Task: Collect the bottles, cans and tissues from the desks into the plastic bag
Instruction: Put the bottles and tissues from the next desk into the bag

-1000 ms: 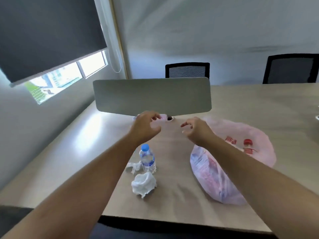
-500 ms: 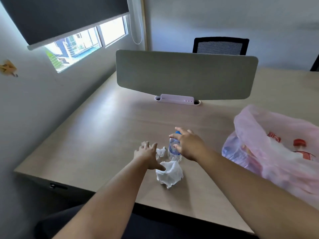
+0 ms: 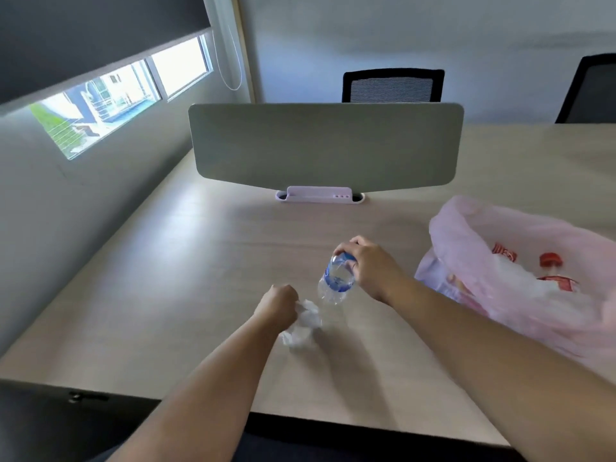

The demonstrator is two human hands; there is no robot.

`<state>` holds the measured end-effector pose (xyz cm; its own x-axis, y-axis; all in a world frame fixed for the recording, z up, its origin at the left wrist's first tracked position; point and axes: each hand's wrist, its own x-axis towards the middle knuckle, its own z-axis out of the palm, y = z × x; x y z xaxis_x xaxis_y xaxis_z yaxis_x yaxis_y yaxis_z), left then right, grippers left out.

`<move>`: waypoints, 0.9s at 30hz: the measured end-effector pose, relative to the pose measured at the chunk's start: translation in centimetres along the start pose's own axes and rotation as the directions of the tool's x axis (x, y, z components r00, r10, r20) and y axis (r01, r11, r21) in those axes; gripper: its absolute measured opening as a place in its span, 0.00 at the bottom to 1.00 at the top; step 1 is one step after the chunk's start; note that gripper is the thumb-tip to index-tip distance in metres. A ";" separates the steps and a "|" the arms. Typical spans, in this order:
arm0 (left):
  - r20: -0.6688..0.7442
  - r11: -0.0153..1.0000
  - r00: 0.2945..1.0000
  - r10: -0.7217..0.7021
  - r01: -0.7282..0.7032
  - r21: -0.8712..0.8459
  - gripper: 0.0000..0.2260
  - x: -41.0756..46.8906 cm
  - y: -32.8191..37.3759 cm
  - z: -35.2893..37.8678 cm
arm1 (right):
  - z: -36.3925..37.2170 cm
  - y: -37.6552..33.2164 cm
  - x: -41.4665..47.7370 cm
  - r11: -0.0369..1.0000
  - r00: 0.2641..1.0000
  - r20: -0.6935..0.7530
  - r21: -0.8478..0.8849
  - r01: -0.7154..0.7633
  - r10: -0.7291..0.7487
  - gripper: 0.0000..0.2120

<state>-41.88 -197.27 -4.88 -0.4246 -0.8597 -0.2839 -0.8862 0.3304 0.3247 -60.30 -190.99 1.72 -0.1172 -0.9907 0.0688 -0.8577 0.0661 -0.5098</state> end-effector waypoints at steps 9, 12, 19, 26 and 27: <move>-0.318 0.970 0.933 0.169 -0.214 -0.113 0.07 0.2 8.8 -10.3 | -15.3 1.8 -1.5 0.994 0.910 -0.411 -0.067 -0.085 0.050 0.13; -0.364 0.963 0.909 0.202 -0.252 -0.096 0.06 -0.9 12.5 -10.8 | -18.1 4.3 -4.2 0.978 0.841 -0.532 -0.101 -0.182 0.101 0.13; -0.346 0.894 0.867 0.358 -0.426 -0.142 0.05 -2.0 19.8 -8.5 | -17.8 11.0 -10.6 0.911 0.824 -0.507 -0.163 -0.379 0.252 0.11; -0.338 0.851 0.849 0.406 -0.486 -0.199 0.04 -1.2 24.7 -6.8 | -15.7 14.8 -14.0 0.838 0.897 -0.159 -0.320 -0.442 0.412 0.14; -0.335 0.847 0.847 0.413 -0.492 -0.200 0.04 -1.0 25.3 -6.5 | -15.9 15.2 -14.2 0.828 0.899 -0.157 -0.350 -0.437 0.408 0.15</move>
<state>-62.70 -190.55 9.52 -0.6638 -0.7218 0.1957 -0.5046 0.6254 0.5952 -79.63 -174.05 6.60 -0.5343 -0.8452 -0.0113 -0.8346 0.5295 -0.1518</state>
